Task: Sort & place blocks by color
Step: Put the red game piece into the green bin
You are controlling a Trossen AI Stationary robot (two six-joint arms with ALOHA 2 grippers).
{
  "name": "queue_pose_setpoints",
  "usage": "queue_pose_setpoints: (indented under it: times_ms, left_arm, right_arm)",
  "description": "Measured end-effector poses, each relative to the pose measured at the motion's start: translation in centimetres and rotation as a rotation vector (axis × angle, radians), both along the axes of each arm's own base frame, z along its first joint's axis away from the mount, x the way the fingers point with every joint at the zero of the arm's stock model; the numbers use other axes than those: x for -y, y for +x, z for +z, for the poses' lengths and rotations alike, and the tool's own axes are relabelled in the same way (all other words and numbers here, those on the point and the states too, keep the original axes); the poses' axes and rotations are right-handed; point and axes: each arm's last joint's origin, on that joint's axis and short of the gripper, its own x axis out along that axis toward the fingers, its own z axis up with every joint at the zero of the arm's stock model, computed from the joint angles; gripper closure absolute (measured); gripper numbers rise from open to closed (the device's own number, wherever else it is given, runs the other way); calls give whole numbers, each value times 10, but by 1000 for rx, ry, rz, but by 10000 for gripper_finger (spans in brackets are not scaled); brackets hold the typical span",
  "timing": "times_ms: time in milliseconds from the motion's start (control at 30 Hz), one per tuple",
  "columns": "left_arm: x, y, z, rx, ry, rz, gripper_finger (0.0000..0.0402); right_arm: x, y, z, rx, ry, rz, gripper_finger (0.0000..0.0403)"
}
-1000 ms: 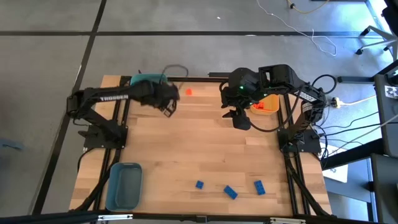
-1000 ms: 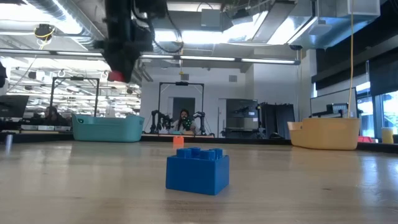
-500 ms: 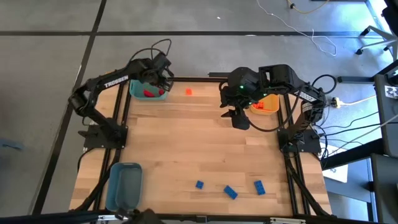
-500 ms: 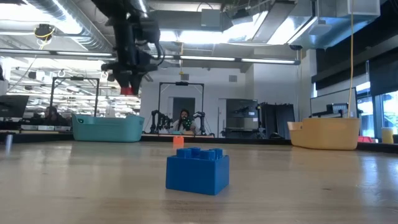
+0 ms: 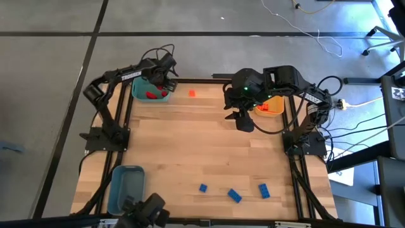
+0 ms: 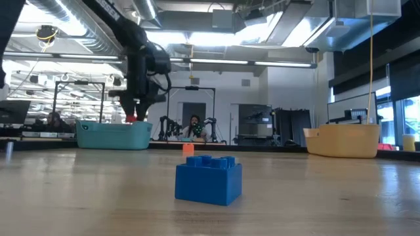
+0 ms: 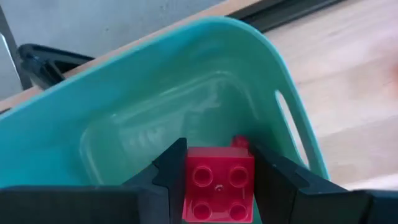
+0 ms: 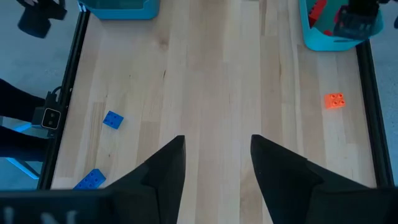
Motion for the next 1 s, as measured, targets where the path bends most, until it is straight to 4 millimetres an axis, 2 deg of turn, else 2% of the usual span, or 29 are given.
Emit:
queue_pose_setpoints:
  times_ms: [333, 600, 1000]
  left_arm:
    - [-8, 6, -32, -62, -67, 6, 270]
    - [-9, 8, -33, -51, -52, 15, 217]
    - [-9, 5, -30, -112, 1, 53, 212]
  right_arm:
    - [0, 0, 0, -1, 5, -6, 222]
    - [0, 0, 0, -1, 5, -7, 222]
    - [0, 0, 0, -1, 7, -9, 222]
